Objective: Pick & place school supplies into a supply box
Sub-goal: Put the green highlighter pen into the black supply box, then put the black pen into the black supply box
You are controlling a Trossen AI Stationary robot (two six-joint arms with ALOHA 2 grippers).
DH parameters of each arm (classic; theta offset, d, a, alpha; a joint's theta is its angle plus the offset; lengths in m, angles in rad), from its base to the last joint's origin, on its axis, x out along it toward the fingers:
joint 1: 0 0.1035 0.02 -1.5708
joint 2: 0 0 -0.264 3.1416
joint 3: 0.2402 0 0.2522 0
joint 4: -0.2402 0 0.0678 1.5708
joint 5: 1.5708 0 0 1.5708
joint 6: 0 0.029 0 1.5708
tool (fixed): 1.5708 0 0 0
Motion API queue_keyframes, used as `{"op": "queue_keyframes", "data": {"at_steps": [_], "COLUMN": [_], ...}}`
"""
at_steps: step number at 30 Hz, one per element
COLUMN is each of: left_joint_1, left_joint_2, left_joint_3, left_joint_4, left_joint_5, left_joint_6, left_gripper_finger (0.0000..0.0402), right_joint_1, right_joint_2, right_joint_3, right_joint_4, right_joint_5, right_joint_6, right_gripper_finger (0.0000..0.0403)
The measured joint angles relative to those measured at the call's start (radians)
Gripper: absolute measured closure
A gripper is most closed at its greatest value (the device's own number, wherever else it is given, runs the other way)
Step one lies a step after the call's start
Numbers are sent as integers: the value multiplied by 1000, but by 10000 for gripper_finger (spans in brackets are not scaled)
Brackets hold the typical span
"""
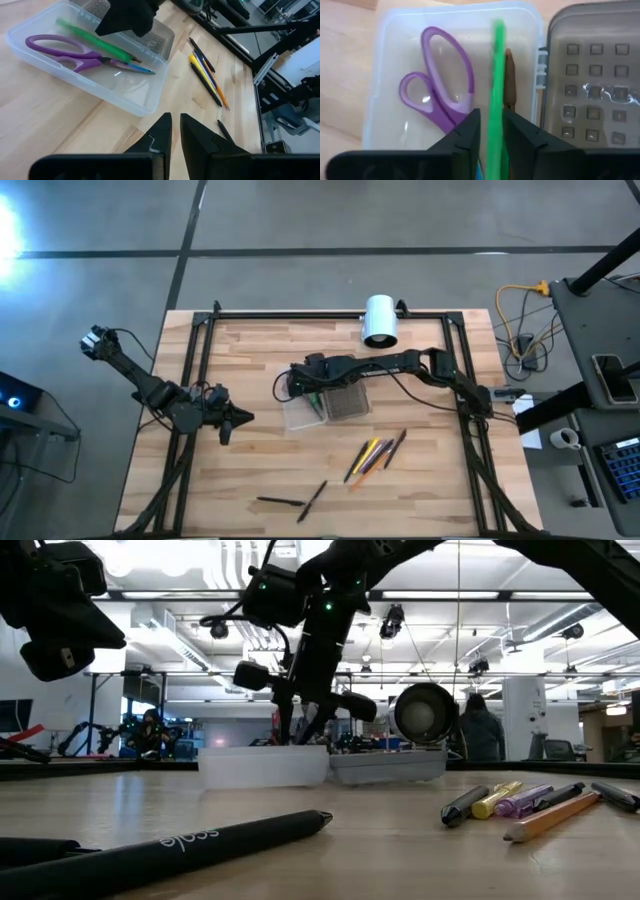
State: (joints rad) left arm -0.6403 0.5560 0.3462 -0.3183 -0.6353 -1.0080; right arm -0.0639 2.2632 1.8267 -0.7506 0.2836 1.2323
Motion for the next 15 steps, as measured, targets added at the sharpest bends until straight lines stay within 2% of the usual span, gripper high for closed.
{"op": "queue_keyframes", "data": {"at_steps": [6, 9, 12, 15], "left_joint_1": [0, 0, 0, 0], "left_joint_2": [0, 0, 0, 0], "left_joint_3": [0, 0, 0, 0], "left_joint_4": [0, 0, 0, 0], "left_joint_5": [0, 0, 0, 0], "left_joint_6": [0, 0, 0, 0], "left_gripper_finger": [379, 379, 379, 379], "right_joint_1": [17, 45, 94, 162], "right_joint_2": [-9, -27, -54, -84], "right_joint_3": [0, 3, 17, 38], "right_joint_4": [-1, -1, 5, 9], "right_joint_5": [-19, -19, -37, -154], "right_joint_6": [-17, -75, -279, -555], "right_gripper_finger": [277, 261, 252, 251]}}
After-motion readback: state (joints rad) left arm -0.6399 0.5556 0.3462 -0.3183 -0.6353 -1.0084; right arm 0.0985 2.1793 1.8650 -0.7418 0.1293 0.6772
